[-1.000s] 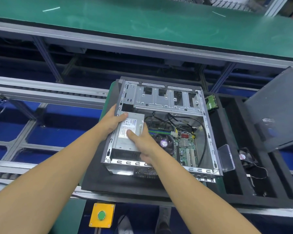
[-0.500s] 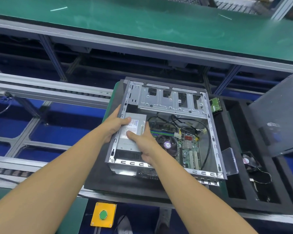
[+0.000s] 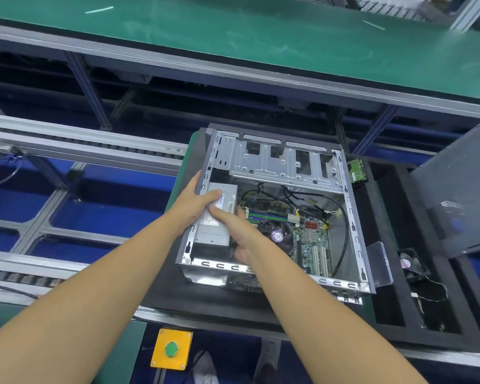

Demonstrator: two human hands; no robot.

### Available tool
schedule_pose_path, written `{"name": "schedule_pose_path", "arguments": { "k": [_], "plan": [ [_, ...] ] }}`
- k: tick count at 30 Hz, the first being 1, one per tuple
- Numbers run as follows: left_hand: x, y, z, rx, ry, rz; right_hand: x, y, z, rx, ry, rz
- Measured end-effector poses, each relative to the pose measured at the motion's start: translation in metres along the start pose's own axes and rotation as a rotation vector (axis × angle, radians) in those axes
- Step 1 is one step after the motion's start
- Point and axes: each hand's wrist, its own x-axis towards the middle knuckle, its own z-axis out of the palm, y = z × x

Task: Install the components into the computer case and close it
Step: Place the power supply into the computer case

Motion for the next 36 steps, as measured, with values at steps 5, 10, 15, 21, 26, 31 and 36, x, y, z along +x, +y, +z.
{"name": "schedule_pose_path", "arguments": {
  "k": [5,10,15,21,26,31,36],
  "plan": [
    [0.003,-0.002,0.001,0.003,0.029,0.02,0.001,-0.002,-0.016,-0.101,-0.01,0.004],
    [0.006,-0.003,0.0,-0.002,0.023,0.013,-0.003,-0.01,-0.028,-0.174,-0.08,0.078],
    [0.004,-0.003,0.0,0.059,0.044,0.019,0.001,-0.013,-0.028,-0.361,-0.056,0.023],
    [-0.002,0.003,0.005,0.197,0.124,0.022,0.013,-0.02,-0.021,-0.264,-0.026,-0.071],
    [0.001,0.003,0.006,0.316,0.181,-0.004,0.017,-0.019,-0.025,-0.282,-0.051,-0.064],
    [0.001,0.008,0.009,0.359,0.213,-0.014,0.012,-0.019,-0.043,-0.388,-0.138,-0.049],
    [-0.003,0.013,0.01,0.39,0.221,-0.022,0.007,-0.028,-0.046,-0.56,-0.146,-0.115]
  ]
}}
